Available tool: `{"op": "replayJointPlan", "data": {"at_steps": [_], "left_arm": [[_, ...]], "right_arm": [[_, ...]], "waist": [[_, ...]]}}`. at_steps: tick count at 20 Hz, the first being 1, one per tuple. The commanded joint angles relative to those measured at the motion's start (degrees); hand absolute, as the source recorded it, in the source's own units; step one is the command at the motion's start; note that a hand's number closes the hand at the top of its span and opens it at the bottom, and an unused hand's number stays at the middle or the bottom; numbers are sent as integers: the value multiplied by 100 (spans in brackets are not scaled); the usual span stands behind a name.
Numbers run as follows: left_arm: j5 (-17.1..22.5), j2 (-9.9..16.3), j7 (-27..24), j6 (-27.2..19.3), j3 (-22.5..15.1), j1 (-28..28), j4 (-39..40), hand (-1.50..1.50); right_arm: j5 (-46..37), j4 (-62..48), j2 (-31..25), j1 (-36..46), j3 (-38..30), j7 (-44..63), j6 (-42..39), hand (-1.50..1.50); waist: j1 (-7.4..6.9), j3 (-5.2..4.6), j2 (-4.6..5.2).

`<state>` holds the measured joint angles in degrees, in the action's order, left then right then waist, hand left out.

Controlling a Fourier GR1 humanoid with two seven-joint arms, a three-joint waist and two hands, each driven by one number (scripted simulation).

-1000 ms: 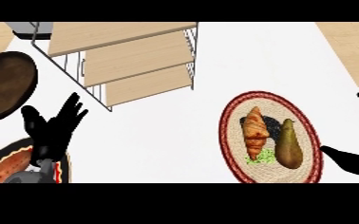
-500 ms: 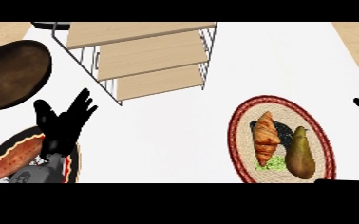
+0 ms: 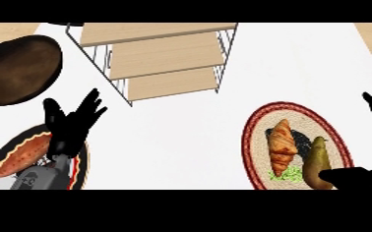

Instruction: Pick the croissant from the placemat and place it in the tiered shelf

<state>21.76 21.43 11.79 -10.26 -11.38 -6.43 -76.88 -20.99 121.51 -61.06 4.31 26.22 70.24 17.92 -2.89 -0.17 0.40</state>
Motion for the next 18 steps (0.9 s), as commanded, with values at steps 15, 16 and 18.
{"op": "replayJointPlan", "data": {"at_steps": [15,16,18], "left_arm": [[-71,-110,216,-103,9,76,100,0],[14,-42,156,51,114,66,248,0],[-90,-15,152,-62,74,242,114,0]], "right_arm": [[-1268,-2294,2298,1111,805,1499,-1160,-150],[-1323,-2341,2374,1148,759,1499,-1267,-150],[-1568,-2590,2676,1236,746,1499,-1432,-150]], "waist": [[147,-16,-28],[203,-16,-26],[166,-17,-43]]}}
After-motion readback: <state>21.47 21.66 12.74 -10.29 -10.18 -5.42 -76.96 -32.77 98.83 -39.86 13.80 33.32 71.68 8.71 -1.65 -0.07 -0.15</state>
